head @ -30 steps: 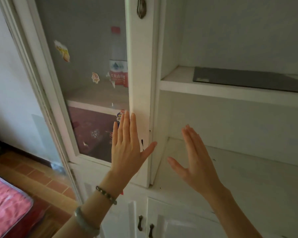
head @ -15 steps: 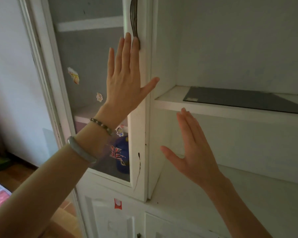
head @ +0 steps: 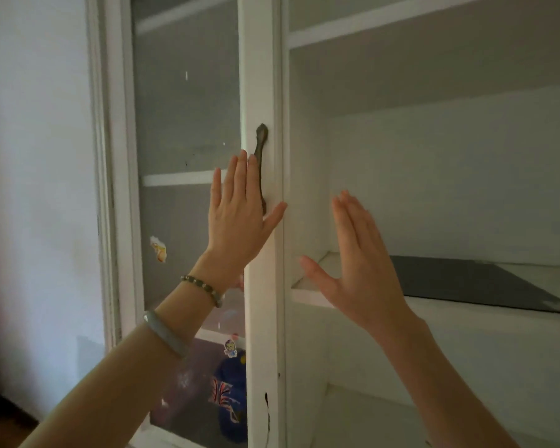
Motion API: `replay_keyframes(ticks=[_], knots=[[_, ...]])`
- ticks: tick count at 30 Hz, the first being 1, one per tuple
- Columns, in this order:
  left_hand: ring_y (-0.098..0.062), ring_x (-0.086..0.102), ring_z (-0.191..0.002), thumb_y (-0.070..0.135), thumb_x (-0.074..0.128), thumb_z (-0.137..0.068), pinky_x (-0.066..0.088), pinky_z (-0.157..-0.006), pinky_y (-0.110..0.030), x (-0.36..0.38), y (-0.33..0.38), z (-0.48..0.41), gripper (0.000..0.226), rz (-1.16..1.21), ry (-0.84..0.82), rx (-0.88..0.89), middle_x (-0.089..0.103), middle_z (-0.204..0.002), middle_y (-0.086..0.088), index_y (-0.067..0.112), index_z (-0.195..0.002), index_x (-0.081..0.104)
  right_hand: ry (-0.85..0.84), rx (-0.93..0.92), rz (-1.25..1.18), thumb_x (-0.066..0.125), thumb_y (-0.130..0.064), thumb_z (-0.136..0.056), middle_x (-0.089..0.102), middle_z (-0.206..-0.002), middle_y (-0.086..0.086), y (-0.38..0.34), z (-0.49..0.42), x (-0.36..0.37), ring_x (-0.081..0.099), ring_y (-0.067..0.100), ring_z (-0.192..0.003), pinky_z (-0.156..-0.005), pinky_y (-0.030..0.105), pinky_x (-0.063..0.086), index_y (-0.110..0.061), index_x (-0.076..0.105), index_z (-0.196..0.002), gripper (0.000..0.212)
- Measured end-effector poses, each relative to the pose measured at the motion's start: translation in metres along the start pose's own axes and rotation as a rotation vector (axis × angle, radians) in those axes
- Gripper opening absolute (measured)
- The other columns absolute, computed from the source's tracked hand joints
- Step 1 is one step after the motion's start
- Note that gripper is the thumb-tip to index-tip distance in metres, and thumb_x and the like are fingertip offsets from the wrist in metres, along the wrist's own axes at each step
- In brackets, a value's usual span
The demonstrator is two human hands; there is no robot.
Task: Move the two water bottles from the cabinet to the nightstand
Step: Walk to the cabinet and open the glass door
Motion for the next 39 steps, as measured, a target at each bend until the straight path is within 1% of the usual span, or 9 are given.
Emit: replay_keyframes(ticks=[7, 13, 22, 27, 30, 33, 36, 38, 39], knots=[[-0.031, 0.029, -0.136, 0.024, 0.039, -0.095, 0.014, -0.114, -0.047, 0.009, 0.003, -0.021, 0.053, 0.073, 0.069, -0.055, 0.037, -0.144, -0.020, -0.001, -0.139, 0.027, -0.018, -0.007, 0.051, 0.041, -0.055, -0.085, 0.015, -0.152, 0.014, 0.011, -0.029, 0.007, 0.008, 0.022, -0.140, -0.113, 0.041, 0.010, -0.008, 0.012, -0.143, 0.080], [-0.032, 0.036, -0.132, 0.017, 0.040, -0.095, 0.013, -0.113, -0.047, 0.015, -0.002, -0.028, 0.046, 0.085, 0.113, -0.052, 0.046, -0.137, -0.019, -0.004, -0.135, 0.034, -0.028, 0.012, 0.057, 0.038, -0.056, -0.085, 0.016, -0.152, 0.012, 0.025, -0.023, 0.004, 0.008, 0.020, -0.140, -0.114, 0.038, 0.006, -0.007, 0.014, -0.144, 0.080], [-0.032, 0.036, -0.132, 0.013, 0.035, -0.090, 0.010, -0.114, -0.047, -0.004, -0.011, -0.025, 0.048, -0.068, 0.086, 0.012, 0.045, -0.136, -0.024, -0.008, -0.134, 0.032, -0.027, 0.011, 0.013, 0.039, -0.055, -0.085, 0.016, -0.152, 0.011, 0.016, -0.017, 0.002, 0.007, 0.017, -0.140, -0.114, 0.037, 0.006, -0.008, 0.013, -0.144, 0.080], [-0.036, 0.034, -0.132, -0.002, 0.047, -0.087, 0.012, -0.114, -0.051, -0.046, -0.027, -0.015, 0.072, -0.143, 0.167, 0.158, 0.037, -0.141, -0.026, 0.023, -0.147, 0.013, -0.011, -0.020, -0.089, 0.036, -0.059, -0.083, 0.016, -0.152, 0.009, -0.015, -0.017, 0.000, 0.009, 0.020, -0.140, -0.113, 0.045, 0.012, -0.013, 0.012, -0.143, 0.080], [-0.038, 0.035, -0.131, -0.014, 0.050, -0.076, 0.015, -0.112, -0.053, -0.082, -0.042, -0.010, 0.077, -0.182, 0.172, 0.243, 0.029, -0.145, -0.028, 0.023, -0.142, 0.032, 0.013, -0.066, -0.153, 0.035, -0.059, -0.084, 0.017, -0.152, 0.008, -0.039, -0.021, 0.004, 0.007, 0.015, -0.139, -0.114, 0.038, 0.007, -0.014, 0.012, -0.143, 0.078], [-0.035, 0.034, -0.132, -0.010, 0.060, -0.072, 0.020, -0.111, -0.052, -0.114, -0.066, -0.002, 0.065, -0.265, 0.146, 0.317, 0.033, -0.144, -0.024, 0.018, -0.130, 0.050, 0.029, -0.107, -0.212, 0.038, -0.058, -0.086, 0.016, -0.152, 0.006, -0.067, -0.025, 0.013, 0.001, 0.008, -0.137, -0.111, 0.021, -0.007, -0.013, 0.013, -0.144, 0.078], [-0.033, 0.040, -0.129, -0.001, 0.060, -0.077, 0.023, -0.110, -0.051, -0.147, -0.089, 0.006, 0.047, -0.345, 0.147, 0.328, 0.038, -0.142, -0.021, 0.017, -0.121, 0.057, 0.015, -0.133, -0.324, 0.037, -0.061, -0.085, 0.013, -0.153, 0.004, -0.097, -0.026, 0.021, 0.003, 0.011, -0.139, -0.114, 0.032, 0.003, -0.016, 0.010, -0.144, 0.080], [-0.034, 0.043, -0.127, 0.012, 0.044, -0.091, 0.025, -0.108, -0.053, -0.168, -0.102, 0.013, 0.031, -0.394, 0.152, 0.334, 0.041, -0.140, -0.021, 0.016, -0.118, 0.060, -0.003, -0.159, -0.398, 0.036, -0.061, -0.084, 0.012, -0.154, 0.005, -0.114, -0.025, 0.025, 0.004, 0.014, -0.140, -0.113, 0.042, 0.011, -0.017, 0.008, -0.144, 0.080], [-0.034, 0.043, -0.127, 0.018, 0.032, -0.096, 0.026, -0.108, -0.054, -0.179, -0.107, 0.017, 0.036, -0.414, 0.139, 0.316, 0.042, -0.140, -0.020, 0.016, -0.118, 0.060, -0.007, -0.174, -0.423, 0.036, -0.060, -0.084, 0.011, -0.154, 0.004, -0.122, -0.024, 0.026, 0.003, 0.014, -0.140, -0.113, 0.041, 0.011, -0.017, 0.007, -0.144, 0.079]])
Point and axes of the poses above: each hand's wrist, its own z-axis away from the middle knuckle, its own x-axis out of the palm, y = z × x, the point moved 1 cm from there along -z, towards the middle knuckle
